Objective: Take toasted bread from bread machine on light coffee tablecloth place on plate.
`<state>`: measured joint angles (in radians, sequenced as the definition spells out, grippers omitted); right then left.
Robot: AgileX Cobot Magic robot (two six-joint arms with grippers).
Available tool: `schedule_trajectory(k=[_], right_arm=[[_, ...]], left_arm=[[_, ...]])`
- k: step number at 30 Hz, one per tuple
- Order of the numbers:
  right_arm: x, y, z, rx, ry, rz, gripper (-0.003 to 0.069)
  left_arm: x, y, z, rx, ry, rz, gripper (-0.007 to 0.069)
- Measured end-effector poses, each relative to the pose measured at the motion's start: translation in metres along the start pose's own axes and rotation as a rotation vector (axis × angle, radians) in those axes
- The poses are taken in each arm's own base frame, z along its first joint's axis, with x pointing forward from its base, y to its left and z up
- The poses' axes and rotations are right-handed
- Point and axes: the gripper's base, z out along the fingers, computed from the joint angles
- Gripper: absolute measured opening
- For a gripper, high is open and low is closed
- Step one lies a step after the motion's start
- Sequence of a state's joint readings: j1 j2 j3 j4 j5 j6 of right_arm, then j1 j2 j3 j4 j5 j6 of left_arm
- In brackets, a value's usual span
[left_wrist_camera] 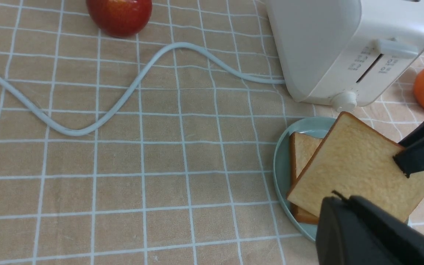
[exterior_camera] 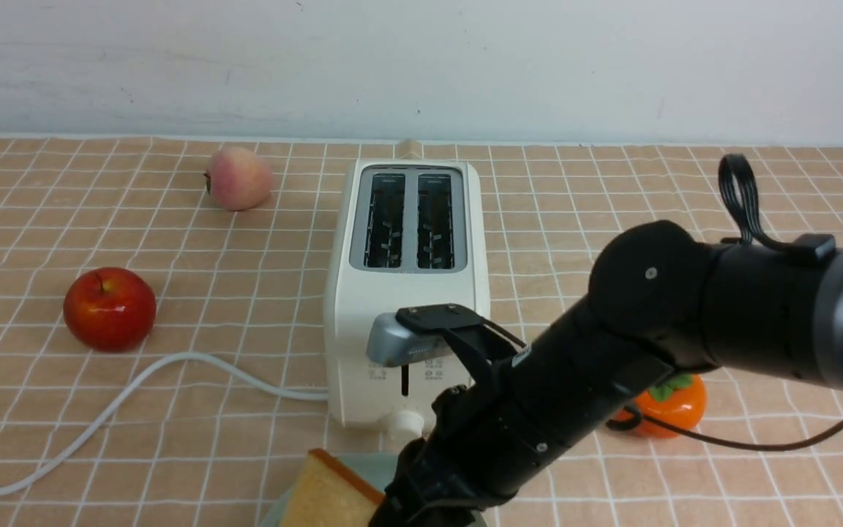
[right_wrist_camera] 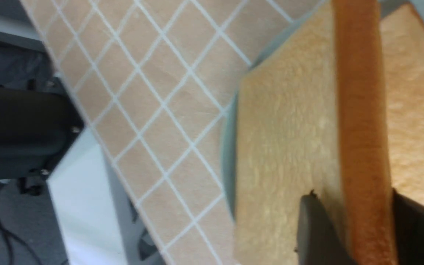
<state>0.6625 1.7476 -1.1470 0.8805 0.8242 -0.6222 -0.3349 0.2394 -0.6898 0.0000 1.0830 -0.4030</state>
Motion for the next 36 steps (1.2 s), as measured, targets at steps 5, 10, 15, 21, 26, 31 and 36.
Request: schedule_trajectory(k=[5, 10, 15, 21, 26, 31, 36], right_arm=[[-0.001, -0.008, -0.013, 0.100, 0.024, -0.090, 0.0438], [-0.008, -0.011, -0.067, 0.250, 0.008, -0.137, 0.0482], [-0.004, -0.005, -0.142, 0.436, -0.075, -0.021, 0.0347], [0.033, 0.028, -0.231, 0.622, -0.324, 0.084, 0.0024], [0.086, 0.065, -0.278, 0.709, -0.602, 0.062, -0.0019], [0.152, 0.080, -0.278, 0.765, -0.858, -0.030, -0.0019], [0.209, 0.066, -0.243, 0.767, -1.084, -0.125, -0.0016]], left_arm=[[0.000, 0.000, 0.000, 0.000, 0.000, 0.000, -0.0014], [0.000, 0.000, 0.000, 0.002, -0.004, 0.000, -0.0014], [-0.005, 0.001, 0.000, -0.006, -0.054, 0.015, -0.0014], [-0.013, -0.003, 0.001, 0.034, -0.159, 0.020, -0.0014], [-0.015, -0.006, 0.011, 0.087, -0.226, 0.007, -0.0014], [-0.009, -0.005, 0.026, 0.130, -0.256, -0.018, -0.0014], [-0.002, -0.003, 0.042, 0.154, -0.276, -0.039, -0.0014]])
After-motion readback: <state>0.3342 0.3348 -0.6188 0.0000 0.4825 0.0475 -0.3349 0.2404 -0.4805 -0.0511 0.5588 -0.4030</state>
